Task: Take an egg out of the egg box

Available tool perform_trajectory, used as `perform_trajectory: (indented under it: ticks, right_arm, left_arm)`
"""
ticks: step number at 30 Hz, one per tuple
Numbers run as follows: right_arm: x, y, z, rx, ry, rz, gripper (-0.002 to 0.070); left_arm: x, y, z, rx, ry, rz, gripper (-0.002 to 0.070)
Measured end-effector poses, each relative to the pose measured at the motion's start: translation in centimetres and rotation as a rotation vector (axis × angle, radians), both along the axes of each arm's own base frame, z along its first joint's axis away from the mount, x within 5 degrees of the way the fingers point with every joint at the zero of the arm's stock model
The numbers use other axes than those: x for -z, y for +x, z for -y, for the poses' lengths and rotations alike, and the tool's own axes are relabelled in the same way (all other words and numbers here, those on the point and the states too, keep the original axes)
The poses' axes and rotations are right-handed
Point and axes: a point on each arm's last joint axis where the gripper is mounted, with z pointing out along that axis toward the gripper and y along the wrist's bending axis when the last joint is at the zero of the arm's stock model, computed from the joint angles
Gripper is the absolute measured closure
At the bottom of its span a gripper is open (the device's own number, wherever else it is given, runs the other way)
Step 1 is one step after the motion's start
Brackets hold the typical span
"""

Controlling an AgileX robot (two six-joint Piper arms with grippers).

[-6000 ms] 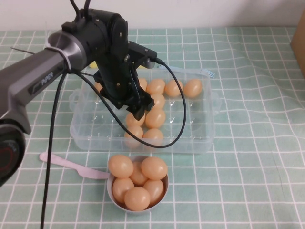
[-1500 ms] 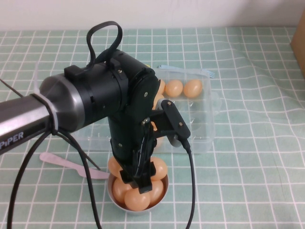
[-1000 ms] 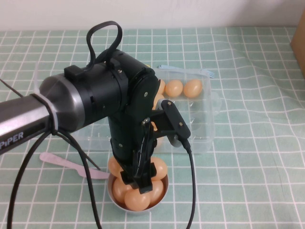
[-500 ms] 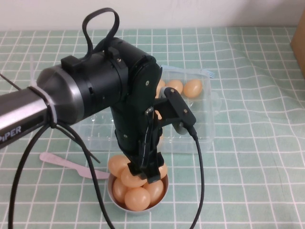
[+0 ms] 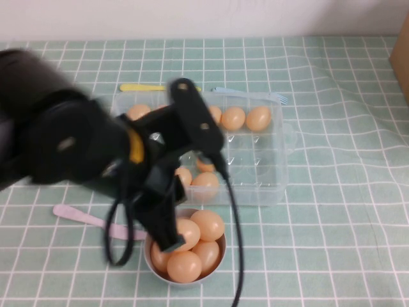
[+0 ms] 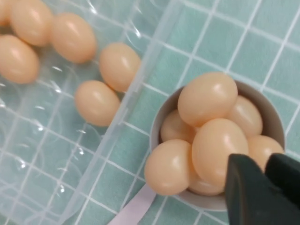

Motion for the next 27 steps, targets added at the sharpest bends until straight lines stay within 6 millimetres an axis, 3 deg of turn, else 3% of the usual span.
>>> perform_trajectory:
  ticks: [4, 13, 18, 27]
  right_arm:
    - [0.0, 0.0, 0.0, 0.000, 0.000, 0.000, 0.0694]
    - [0.0, 0.0, 0.0, 0.000, 0.000, 0.000, 0.0694]
    - [0.0, 0.0, 0.0, 0.000, 0.000, 0.000, 0.0694]
    - [0.0, 0.0, 0.0, 0.000, 0.000, 0.000, 0.0694]
  left_arm:
    - [-0.7, -2.5, -2.5, -0.043, -0.114, 0.064, 0.0664]
    - [-2.0, -7.2, -7.2, -0.157, -0.469, 0.214, 0.0676]
    - [-1.8, -8.0, -8.1, -0.189, -0.523, 0.221, 0.0676]
    - [-1.3, -7.8, -8.1, -0.161, -0.504, 0.271, 0.0676]
